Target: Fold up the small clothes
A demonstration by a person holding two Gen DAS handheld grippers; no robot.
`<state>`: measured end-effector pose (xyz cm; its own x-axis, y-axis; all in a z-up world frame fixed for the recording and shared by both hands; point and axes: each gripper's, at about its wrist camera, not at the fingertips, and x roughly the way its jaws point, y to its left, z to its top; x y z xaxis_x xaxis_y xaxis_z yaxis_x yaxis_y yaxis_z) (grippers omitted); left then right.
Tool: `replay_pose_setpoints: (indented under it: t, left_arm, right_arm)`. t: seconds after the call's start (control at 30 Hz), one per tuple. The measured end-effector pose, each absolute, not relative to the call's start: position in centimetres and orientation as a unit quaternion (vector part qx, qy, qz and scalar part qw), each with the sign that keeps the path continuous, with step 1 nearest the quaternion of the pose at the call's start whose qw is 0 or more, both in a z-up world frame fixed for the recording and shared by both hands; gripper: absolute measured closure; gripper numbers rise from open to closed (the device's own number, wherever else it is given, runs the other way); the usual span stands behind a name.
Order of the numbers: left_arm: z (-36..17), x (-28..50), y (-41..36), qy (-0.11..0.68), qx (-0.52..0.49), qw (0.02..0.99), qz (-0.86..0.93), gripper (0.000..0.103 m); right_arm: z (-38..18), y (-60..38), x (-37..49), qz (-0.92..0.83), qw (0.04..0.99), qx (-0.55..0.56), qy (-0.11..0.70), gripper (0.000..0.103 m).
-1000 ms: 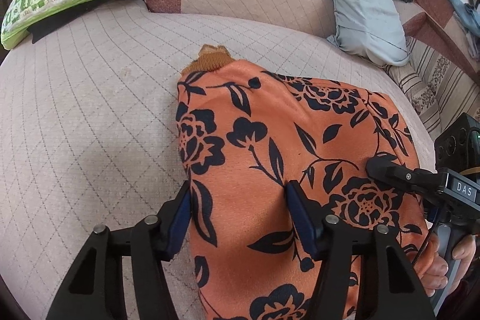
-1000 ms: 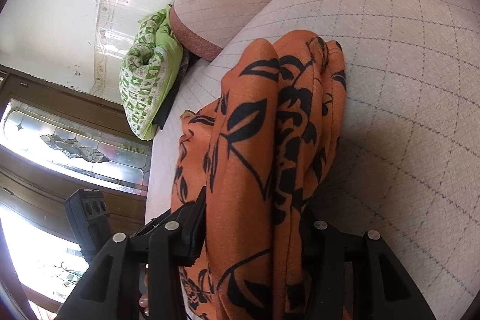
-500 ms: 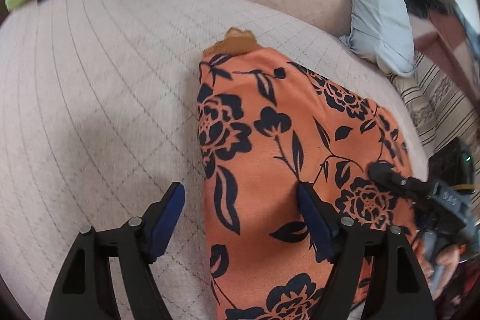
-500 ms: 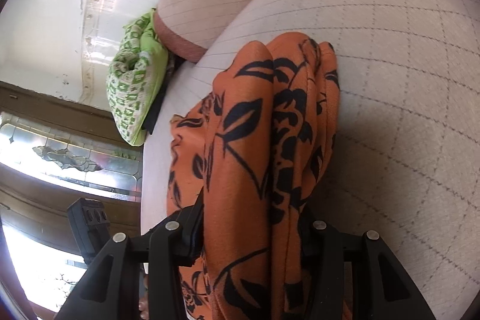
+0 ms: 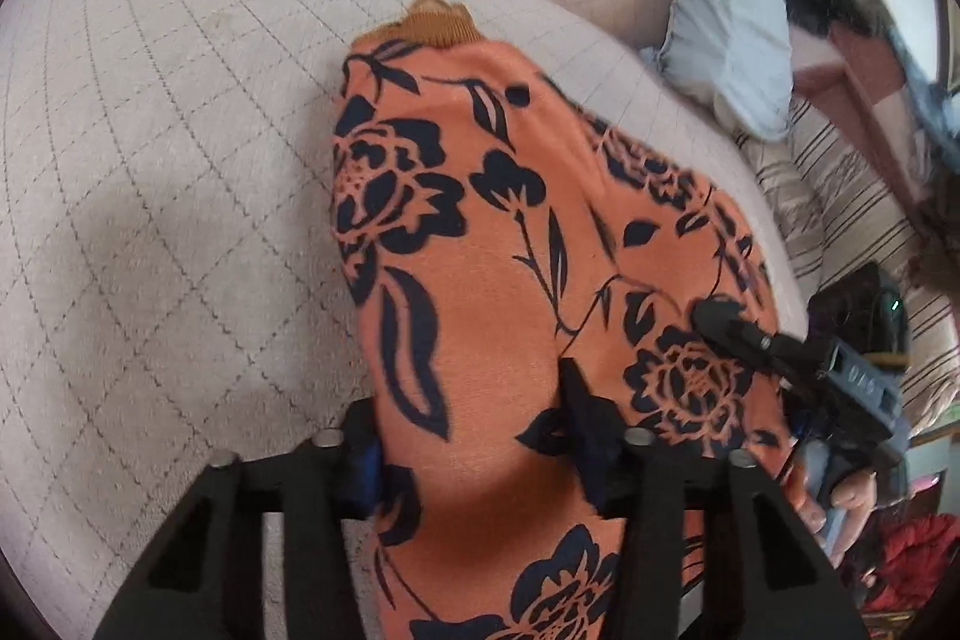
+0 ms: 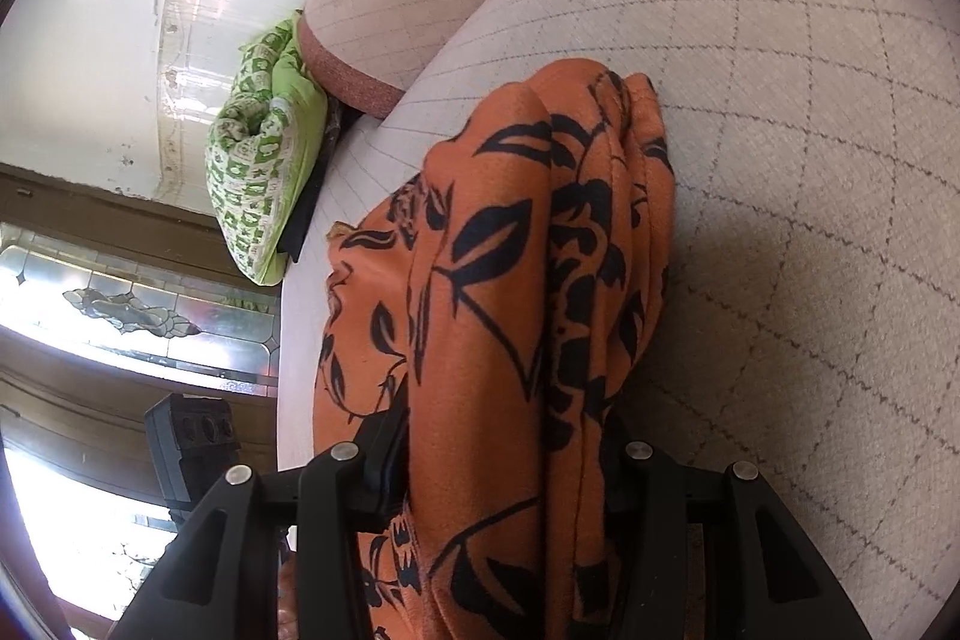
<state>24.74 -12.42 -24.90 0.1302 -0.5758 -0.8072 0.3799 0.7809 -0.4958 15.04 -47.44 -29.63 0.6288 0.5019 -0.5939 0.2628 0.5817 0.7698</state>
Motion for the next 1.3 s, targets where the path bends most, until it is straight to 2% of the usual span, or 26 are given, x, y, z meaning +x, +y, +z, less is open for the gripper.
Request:
replay_pose_setpoints:
  t: [0.1,0.57,1.3]
  left_arm:
    - [-24.0,24.3,-11.8,0.563,-0.076,0.756,-0.326,0.063]
    - [-20.0,23.1,-7.9,0.518,-0.086,0.791,-0.315,0.064]
    - [-21.1,22.9,-6.8,0.525,-0.108,0.801,-0.266,0.064]
  right_arm:
    - [-28.7,-47.0,14.7,0.083,0.79,0.444,0.414,0.057]
    - [-25.1,-43.4,14.4,0.132,0.808,0.429,0.382,0.058]
    - [-25.0,-35.1,17.2,0.168,0.797,0.403,0.418,0.058]
